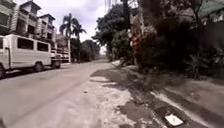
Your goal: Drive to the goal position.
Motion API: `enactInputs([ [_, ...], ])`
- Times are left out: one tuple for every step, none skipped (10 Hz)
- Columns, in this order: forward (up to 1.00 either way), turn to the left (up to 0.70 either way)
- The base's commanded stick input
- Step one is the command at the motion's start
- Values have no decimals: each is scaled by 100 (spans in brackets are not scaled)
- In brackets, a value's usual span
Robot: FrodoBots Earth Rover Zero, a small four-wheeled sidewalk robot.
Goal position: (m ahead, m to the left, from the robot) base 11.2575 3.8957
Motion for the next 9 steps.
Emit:
enactInputs([
  [70, 0],
  [70, 0],
  [70, 0],
  [70, 0],
  [70, 0],
  [70, 0],
  [70, 0],
  [70, 0],
  [70, 0],
])
